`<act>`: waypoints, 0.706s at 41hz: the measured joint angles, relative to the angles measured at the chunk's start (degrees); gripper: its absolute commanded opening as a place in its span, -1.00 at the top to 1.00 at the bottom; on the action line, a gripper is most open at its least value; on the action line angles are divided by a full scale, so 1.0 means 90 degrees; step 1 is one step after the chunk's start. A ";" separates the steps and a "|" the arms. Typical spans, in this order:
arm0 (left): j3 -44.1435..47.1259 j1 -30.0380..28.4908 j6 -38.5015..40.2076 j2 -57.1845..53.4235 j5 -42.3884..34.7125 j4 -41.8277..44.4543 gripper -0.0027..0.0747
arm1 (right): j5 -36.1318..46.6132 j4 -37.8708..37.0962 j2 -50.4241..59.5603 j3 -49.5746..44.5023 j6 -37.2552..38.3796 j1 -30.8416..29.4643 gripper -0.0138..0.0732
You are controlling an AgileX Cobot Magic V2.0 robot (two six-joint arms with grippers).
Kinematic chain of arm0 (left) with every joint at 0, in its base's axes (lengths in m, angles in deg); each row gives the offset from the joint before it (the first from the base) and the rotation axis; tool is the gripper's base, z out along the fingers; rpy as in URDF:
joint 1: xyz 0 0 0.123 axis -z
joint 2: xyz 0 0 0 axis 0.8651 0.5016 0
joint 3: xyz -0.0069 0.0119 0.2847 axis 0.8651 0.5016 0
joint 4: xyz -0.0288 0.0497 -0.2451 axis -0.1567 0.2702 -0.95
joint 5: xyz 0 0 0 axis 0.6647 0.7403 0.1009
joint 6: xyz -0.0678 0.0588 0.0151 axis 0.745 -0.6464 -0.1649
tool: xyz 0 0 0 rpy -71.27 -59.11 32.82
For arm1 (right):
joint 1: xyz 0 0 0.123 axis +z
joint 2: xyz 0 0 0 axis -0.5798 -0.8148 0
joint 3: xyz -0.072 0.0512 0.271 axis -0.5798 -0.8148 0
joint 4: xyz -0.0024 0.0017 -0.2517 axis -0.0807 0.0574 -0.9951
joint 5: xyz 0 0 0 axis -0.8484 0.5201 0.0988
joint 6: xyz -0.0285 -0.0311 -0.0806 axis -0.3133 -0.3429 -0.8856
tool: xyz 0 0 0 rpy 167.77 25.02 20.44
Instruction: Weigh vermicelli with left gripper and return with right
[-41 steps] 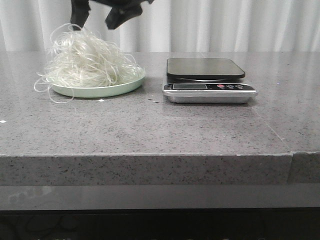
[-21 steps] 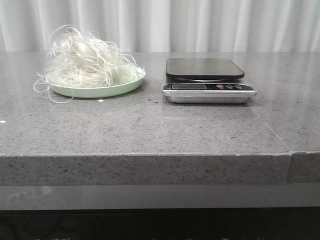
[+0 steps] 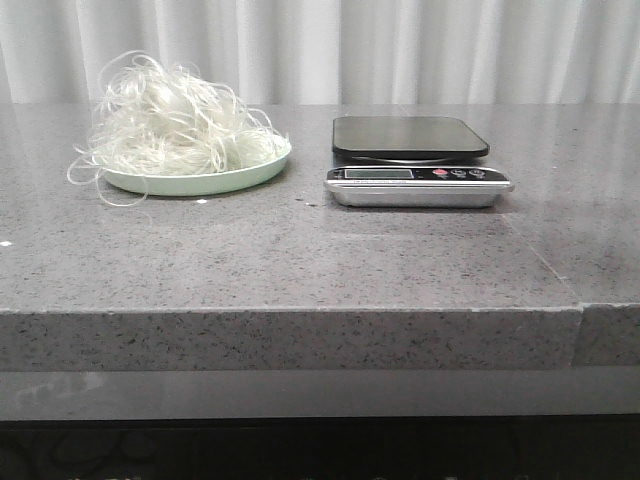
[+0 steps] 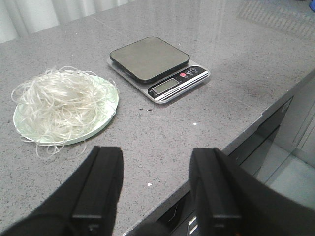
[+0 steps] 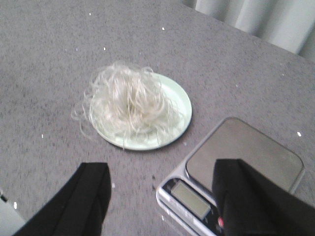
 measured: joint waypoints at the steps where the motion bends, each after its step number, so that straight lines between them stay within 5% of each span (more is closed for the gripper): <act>1: 0.0000 0.0000 0.0000 0.0000 0.0000 0.0000 -0.07 | 0.0000 -0.0035 0.0184 -0.0135 0.0000 0.0000 -0.57; 29: 0.0000 0.0000 0.0000 0.0000 0.0000 0.0000 -0.07 | -0.0344 -0.0324 0.3973 -0.3163 0.0000 0.0000 -0.57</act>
